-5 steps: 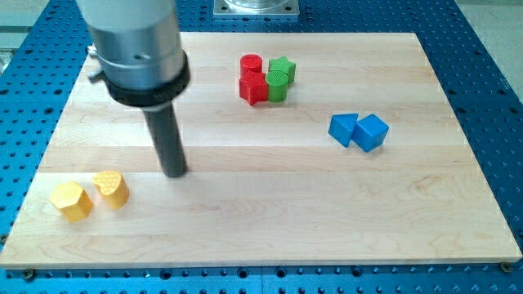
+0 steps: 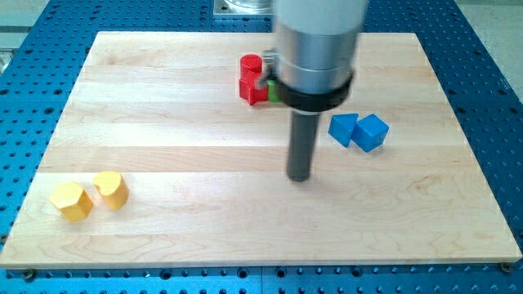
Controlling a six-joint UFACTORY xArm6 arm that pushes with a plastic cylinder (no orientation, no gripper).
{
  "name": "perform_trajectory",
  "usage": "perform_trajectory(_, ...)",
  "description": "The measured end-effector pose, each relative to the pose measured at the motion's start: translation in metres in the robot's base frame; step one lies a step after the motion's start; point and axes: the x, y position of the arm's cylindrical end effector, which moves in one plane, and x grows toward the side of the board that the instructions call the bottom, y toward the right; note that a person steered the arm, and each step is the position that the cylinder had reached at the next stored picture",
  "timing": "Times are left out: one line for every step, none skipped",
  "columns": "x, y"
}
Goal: Push the blue blocks in a vertical position
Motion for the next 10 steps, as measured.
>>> perform_trajectory(0.000,0.002)
perform_trajectory(0.000,0.002)
perform_trajectory(0.002,0.003)
perform_trajectory(-0.014,-0.023)
perform_trajectory(-0.060,-0.024)
perform_trajectory(-0.112,0.021)
perform_trajectory(-0.133,0.124)
perform_trajectory(-0.101,0.170)
perform_trajectory(-0.046,0.112)
perform_trajectory(0.008,0.038)
